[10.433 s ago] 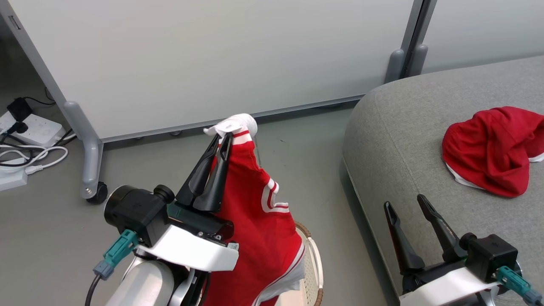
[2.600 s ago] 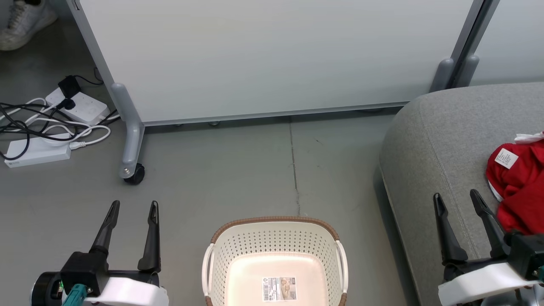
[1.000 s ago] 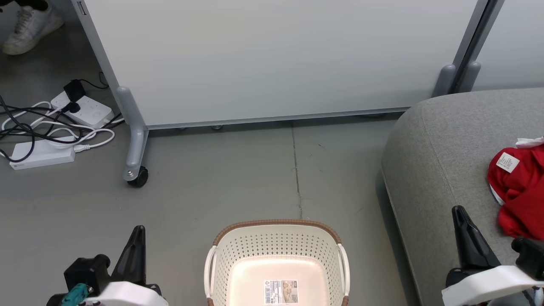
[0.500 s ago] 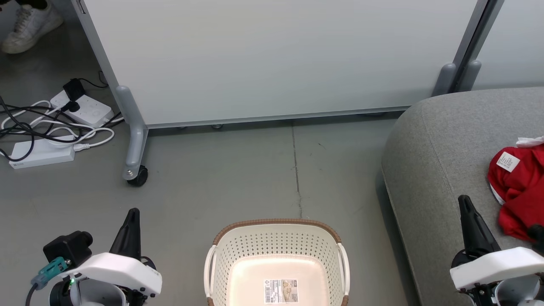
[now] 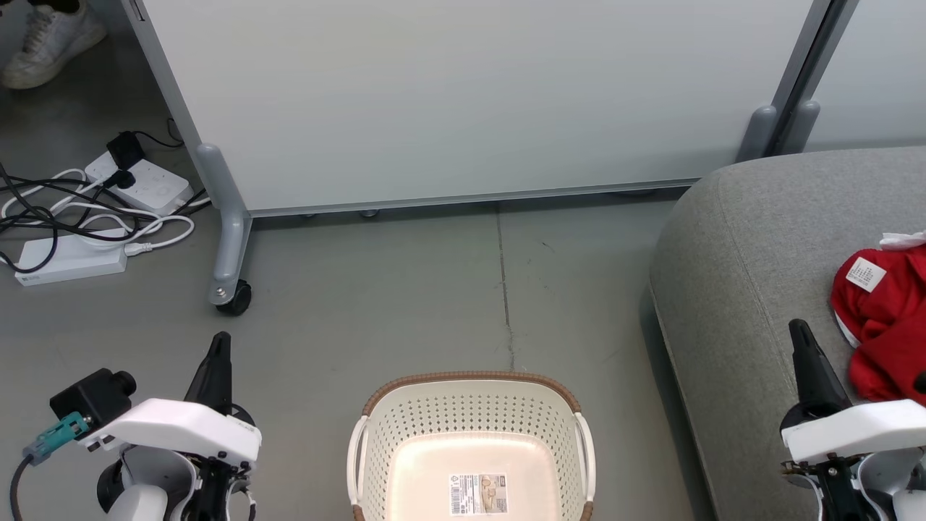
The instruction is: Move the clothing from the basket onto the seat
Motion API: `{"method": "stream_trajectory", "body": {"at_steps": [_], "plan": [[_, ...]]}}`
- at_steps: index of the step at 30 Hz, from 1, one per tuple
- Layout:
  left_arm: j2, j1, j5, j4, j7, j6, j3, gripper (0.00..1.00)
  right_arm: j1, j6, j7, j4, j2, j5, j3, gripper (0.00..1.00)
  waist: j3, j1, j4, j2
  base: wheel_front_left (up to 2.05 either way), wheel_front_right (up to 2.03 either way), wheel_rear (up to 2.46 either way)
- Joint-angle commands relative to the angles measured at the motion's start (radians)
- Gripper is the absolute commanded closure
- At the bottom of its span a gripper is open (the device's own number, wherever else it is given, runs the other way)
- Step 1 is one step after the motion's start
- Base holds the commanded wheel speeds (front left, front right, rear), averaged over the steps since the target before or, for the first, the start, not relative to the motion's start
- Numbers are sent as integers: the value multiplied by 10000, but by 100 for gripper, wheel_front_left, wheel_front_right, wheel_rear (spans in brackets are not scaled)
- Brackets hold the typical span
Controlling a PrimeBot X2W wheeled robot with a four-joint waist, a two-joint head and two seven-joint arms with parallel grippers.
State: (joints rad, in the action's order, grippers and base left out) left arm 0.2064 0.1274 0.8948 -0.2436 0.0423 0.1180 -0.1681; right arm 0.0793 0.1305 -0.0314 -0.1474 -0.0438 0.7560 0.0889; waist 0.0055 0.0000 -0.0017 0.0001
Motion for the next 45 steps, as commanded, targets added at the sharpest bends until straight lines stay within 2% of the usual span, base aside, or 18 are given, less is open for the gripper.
{"method": "stream_trajectory", "body": {"at_steps": [1,22,45], "plan": [[4,485,421,-92,-81,-166,226,100,391,3,-53,-98,-117,487,91,100,6,0,0,-1,0,0,0],[-484,1491,2525,-1224,-581,-921,937,100,1244,6,-258,-1212,-156,2938,419,100,55,0,0,-1,0,0,0],[-919,2347,4322,-2194,-1000,-1587,1544,100,1974,9,-432,-2171,-183,5027,699,100,106,0,0,-1,0,0,0]]}}
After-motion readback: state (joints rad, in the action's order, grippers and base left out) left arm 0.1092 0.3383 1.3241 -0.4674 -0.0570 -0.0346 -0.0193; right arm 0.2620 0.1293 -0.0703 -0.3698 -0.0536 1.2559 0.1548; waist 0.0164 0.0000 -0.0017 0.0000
